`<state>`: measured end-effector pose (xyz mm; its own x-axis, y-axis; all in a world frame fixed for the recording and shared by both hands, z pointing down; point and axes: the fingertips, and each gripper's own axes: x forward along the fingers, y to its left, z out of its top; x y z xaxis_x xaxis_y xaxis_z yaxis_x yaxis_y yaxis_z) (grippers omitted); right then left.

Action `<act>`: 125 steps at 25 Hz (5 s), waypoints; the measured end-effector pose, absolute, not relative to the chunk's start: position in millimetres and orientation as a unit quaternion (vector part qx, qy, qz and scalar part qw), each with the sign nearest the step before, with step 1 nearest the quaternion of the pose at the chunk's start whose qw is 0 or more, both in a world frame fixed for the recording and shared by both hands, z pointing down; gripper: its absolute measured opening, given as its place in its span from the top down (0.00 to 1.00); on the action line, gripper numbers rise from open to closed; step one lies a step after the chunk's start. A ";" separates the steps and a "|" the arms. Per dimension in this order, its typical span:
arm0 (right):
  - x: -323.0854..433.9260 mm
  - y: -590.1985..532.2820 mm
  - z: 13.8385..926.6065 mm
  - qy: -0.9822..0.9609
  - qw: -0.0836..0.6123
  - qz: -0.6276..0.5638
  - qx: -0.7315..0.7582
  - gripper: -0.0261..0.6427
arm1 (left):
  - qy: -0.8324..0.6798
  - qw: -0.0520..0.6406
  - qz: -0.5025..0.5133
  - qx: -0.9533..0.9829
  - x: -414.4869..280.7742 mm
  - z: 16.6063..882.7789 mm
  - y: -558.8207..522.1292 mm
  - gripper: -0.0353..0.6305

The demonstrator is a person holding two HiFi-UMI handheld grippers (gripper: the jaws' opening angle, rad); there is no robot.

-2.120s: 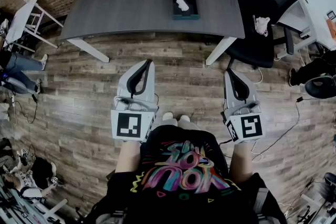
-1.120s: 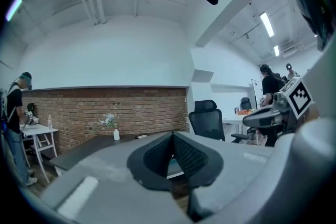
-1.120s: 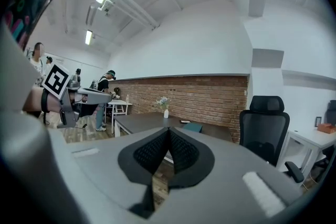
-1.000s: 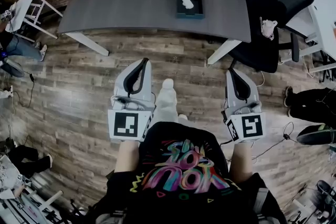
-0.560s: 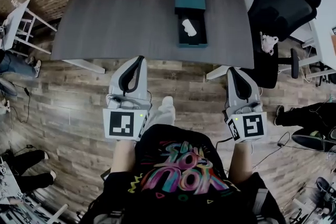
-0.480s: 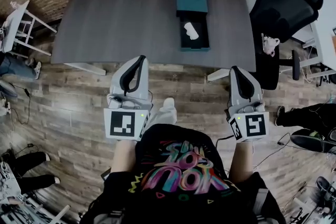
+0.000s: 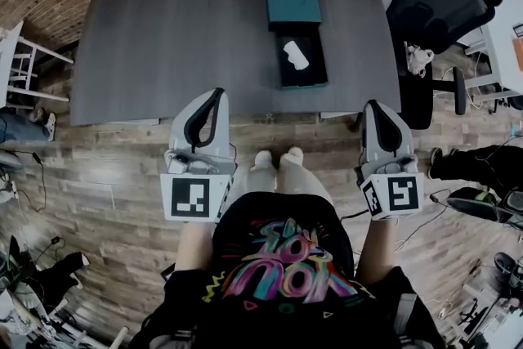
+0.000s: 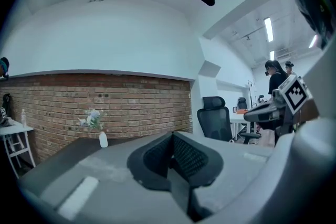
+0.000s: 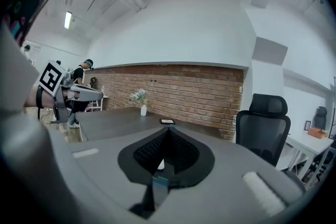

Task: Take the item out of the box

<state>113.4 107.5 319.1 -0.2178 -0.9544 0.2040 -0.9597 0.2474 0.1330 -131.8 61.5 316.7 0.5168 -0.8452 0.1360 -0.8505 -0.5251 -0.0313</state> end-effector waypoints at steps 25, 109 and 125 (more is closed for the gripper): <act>161.2 -69.0 311.2 -0.825 0.103 -0.007 0.556 0.96 | -0.524 -0.005 0.059 0.850 -62.6 296.3 -98.8 0.94; 36.3 -92.9 557.5 -0.853 0.362 0.215 0.308 0.68 | -0.540 0.037 0.075 0.837 -93.2 328.4 -181.8 0.94; 36.2 -91.3 586.4 -0.799 0.475 0.218 0.297 0.69 | -0.545 0.039 0.075 0.834 -102.3 331.9 -180.4 0.94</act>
